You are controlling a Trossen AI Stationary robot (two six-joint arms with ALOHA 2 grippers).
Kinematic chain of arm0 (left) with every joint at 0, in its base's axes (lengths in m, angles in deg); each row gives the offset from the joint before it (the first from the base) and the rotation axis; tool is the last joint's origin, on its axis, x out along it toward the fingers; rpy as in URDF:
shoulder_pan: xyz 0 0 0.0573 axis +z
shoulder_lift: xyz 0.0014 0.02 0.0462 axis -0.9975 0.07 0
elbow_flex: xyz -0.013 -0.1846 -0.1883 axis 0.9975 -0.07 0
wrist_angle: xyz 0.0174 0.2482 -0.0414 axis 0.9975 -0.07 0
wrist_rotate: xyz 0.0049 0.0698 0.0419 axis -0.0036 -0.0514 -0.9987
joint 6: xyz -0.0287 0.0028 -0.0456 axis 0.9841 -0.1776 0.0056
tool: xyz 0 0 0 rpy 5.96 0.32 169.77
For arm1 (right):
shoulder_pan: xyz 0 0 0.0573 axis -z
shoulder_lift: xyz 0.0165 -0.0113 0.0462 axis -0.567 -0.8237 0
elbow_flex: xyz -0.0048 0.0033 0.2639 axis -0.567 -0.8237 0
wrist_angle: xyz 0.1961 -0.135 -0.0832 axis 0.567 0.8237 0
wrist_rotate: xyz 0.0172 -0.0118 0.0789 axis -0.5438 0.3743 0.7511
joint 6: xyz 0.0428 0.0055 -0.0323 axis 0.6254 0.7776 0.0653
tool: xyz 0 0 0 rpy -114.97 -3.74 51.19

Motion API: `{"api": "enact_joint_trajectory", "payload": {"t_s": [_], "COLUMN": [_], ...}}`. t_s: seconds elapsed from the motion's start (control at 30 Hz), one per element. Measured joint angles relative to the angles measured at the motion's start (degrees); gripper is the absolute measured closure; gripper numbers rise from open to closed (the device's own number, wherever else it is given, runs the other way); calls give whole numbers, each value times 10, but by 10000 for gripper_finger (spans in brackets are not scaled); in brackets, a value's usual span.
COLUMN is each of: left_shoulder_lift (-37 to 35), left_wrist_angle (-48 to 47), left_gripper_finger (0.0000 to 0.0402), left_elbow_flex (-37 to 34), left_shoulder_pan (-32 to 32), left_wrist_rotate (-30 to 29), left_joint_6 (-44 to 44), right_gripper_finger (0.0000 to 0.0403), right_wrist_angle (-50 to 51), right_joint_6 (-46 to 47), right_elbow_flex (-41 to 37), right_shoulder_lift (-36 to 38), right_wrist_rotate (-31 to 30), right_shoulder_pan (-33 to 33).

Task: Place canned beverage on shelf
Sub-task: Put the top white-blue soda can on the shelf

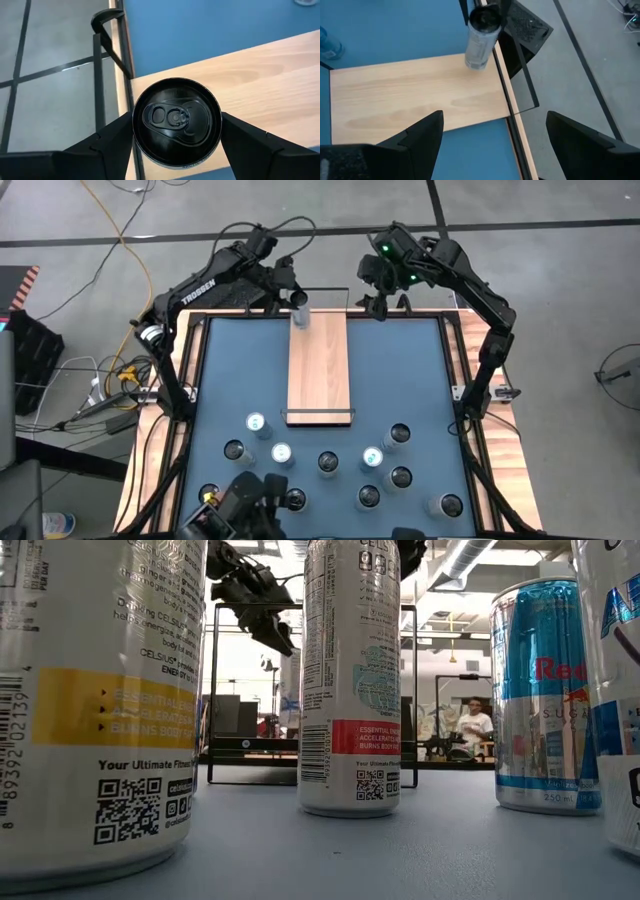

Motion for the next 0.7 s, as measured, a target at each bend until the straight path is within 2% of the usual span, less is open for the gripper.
{"api": "enact_joint_trajectory", "payload": {"t_s": [0.27,0.7], "left_shoulder_lift": [24,45], "left_wrist_angle": [10,19], "left_gripper_finger": [152,148], "left_elbow_flex": [-1,-1], "left_shoulder_pan": [0,0], "left_wrist_rotate": [-25,-22], "left_joint_6": [-20,-14], "right_gripper_finger": [65,65], "right_wrist_angle": [0,0], "right_joint_6": [1,0], "right_elbow_flex": [0,1], "right_shoulder_lift": [0,0], "right_wrist_rotate": [6,9], "right_shoulder_pan": [4,8]}}
